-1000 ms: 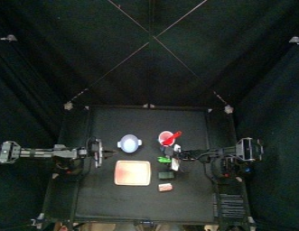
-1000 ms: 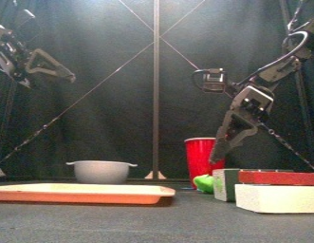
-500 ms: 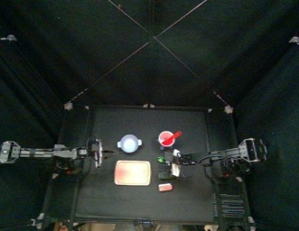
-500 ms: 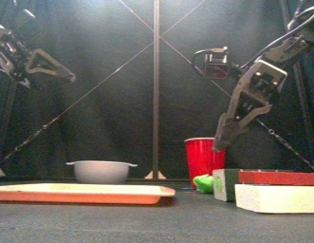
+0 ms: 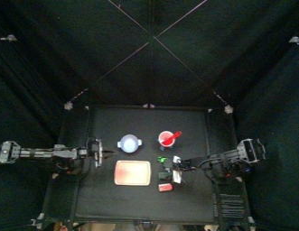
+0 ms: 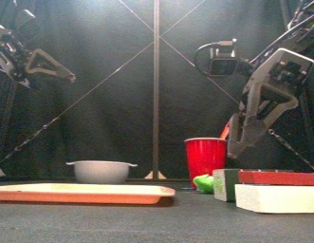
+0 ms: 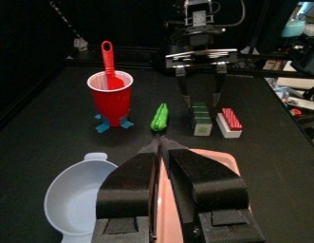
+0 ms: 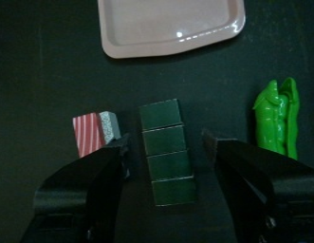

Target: Grab green sushi roll

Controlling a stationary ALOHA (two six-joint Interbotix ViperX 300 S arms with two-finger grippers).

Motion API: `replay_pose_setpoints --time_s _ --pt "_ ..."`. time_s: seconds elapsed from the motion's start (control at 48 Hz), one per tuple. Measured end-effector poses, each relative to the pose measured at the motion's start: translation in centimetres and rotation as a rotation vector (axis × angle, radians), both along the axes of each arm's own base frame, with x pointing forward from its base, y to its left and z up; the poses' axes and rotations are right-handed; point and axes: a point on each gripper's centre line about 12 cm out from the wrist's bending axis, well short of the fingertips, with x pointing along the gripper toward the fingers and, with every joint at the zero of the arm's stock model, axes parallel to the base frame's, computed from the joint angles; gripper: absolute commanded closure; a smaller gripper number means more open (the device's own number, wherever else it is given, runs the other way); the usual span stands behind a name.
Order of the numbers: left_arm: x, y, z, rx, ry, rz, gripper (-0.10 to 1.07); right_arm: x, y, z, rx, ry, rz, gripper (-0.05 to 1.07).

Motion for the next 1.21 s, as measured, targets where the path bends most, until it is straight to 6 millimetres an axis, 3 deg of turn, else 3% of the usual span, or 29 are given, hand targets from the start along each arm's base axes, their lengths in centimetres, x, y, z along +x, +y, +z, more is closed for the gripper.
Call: replay_pose_setpoints --time_s 0.833,1.208 --pt "0.0 0.0 0.0 -0.002 0.0 0.002 0.43 0.6 0.6 -4.2 -0.014 0.134 0.016 0.11" --pt "0.0 0.0 0.0 -0.002 0.001 0.0 0.43 0.9 0.6 -4.4 -0.023 0.135 0.025 0.11"
